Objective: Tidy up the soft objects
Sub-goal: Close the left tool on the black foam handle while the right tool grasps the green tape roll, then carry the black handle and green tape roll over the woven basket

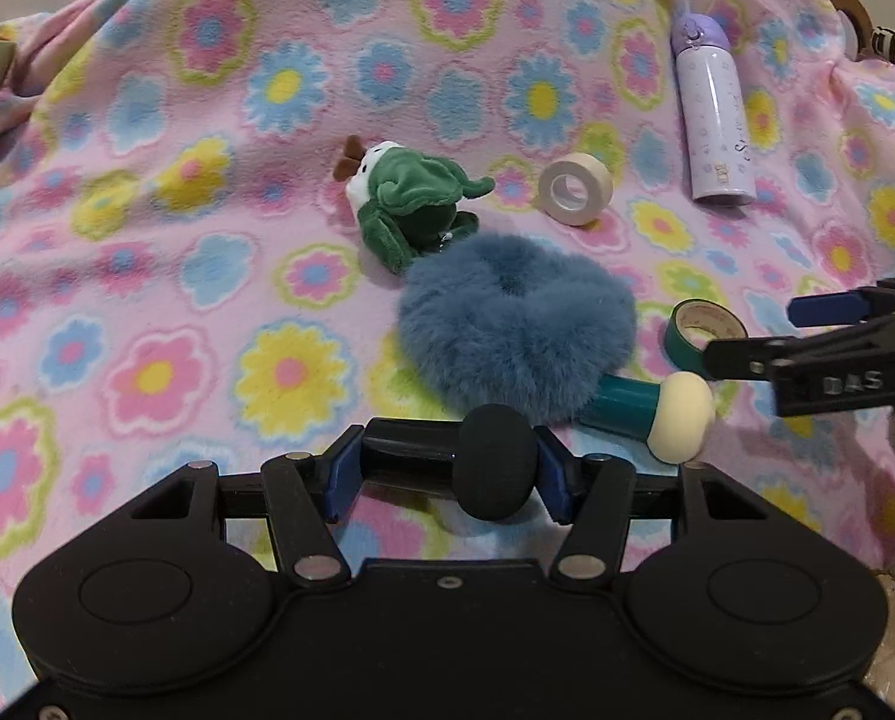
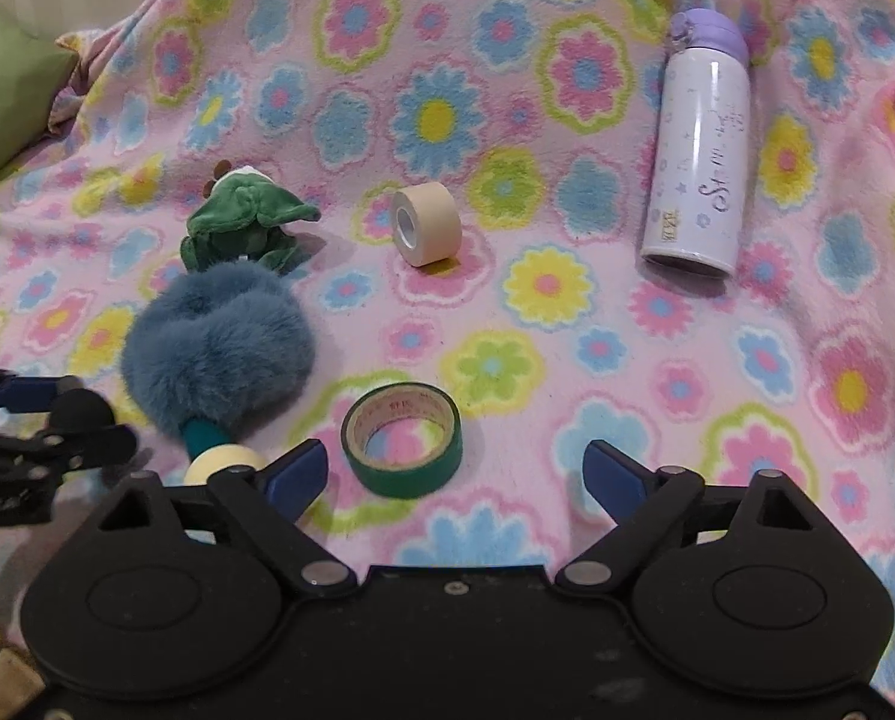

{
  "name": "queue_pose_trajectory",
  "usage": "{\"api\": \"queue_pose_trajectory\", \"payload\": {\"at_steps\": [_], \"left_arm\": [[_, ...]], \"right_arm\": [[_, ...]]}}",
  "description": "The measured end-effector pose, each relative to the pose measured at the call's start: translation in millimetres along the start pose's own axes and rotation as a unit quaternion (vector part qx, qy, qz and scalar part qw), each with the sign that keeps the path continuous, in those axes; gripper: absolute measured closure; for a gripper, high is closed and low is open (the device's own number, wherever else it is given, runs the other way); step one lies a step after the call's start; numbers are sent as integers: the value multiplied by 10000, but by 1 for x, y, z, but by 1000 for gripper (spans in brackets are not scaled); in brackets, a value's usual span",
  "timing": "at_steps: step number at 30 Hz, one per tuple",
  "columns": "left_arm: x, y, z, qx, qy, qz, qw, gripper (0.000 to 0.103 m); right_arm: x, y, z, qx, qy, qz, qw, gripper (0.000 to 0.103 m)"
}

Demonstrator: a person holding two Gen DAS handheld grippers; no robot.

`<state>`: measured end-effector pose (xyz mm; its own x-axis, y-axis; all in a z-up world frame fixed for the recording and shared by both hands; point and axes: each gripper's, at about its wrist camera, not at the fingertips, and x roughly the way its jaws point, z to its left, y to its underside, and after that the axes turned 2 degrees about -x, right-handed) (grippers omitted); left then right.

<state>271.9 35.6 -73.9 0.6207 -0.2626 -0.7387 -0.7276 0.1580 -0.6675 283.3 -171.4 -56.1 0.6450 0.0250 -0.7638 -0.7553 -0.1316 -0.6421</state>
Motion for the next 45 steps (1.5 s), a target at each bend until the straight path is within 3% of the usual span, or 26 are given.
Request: {"api": "queue_pose_trajectory", "payload": {"at_steps": [5,10,18,23,25,33,38,45], "left_arm": [[9,3,1,-192,-134,78,9997,48],[12,5,-5,-125,-279,-1,9995,47],[13,9,-9,-60,-352,-92,9993,44],[16,8,-12,-68,-257,-64,9996,32],[17,8,-14,-83,-288,-74,9995,31],[15,7,-10,-241,-269,-83,9993,36],[13,5,-5,-385,-304,-128,9987,48],[4,1,-1,-691,-238,-116,9973,49]], "right_arm": [[20,1,7,-140,81,75,9998,23],[23,7,9,-253,74,-189,9995,22],[28,14,4,-142,-216,-401,9989,1],[30,14,3,-137,-319,-396,9986,0],[28,15,4,-151,-279,-420,9986,4],[14,16,11,-393,-267,-507,9976,55],[10,15,8,-323,-311,-419,9981,55],[-7,16,-5,19,-274,-323,9991,55]]}}
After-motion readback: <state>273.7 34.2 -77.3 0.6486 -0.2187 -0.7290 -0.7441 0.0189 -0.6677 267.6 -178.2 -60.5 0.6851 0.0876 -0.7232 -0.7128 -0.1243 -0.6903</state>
